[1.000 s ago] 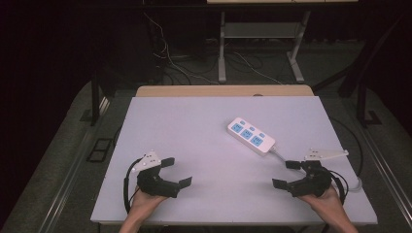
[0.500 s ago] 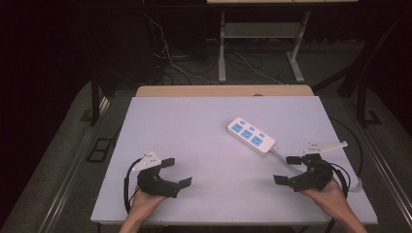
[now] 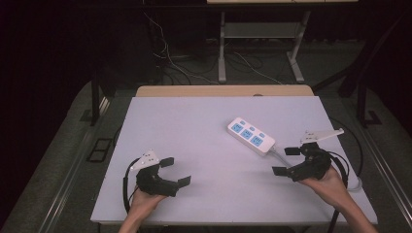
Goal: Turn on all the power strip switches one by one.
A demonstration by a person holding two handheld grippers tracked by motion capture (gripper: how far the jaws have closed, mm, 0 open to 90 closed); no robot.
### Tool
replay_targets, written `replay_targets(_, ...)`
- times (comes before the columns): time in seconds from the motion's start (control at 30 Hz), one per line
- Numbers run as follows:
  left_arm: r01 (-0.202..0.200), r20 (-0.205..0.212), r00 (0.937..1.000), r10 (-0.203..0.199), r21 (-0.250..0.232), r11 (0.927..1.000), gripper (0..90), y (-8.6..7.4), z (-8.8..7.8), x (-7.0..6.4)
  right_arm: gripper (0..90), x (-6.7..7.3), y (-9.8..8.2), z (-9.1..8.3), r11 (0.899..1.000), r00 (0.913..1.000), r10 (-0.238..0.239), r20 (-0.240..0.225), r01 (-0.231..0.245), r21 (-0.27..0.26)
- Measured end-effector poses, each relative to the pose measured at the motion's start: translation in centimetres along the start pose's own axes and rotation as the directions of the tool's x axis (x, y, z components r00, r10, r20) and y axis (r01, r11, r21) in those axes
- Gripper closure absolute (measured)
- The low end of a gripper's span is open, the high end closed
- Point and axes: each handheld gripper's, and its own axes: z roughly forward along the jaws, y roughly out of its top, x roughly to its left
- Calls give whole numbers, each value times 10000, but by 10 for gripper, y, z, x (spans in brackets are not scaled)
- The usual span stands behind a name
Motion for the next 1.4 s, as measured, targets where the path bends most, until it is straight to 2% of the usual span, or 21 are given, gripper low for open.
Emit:
replay_targets(0.43, -35, -52, 10000, 35, 17, 10000, 0, 1, -2, 1, 6, -10, 28, 7, 9980, 9990, -413, 173, 404, 489)
replay_targets(0.9, 48, -46, 10000, -49, -69, 10000, 0, 1, -4, 3, 6, -29, 47, 20, 9944, 9988, -398, 302, 366, 993)
replay_targets(1.4, 14, -25, 10000, -14, -67, 10000, 0, 1, -4, 4, 6, -46, 70, 27, 9937, 9983, -381, 444, 331, 1070)
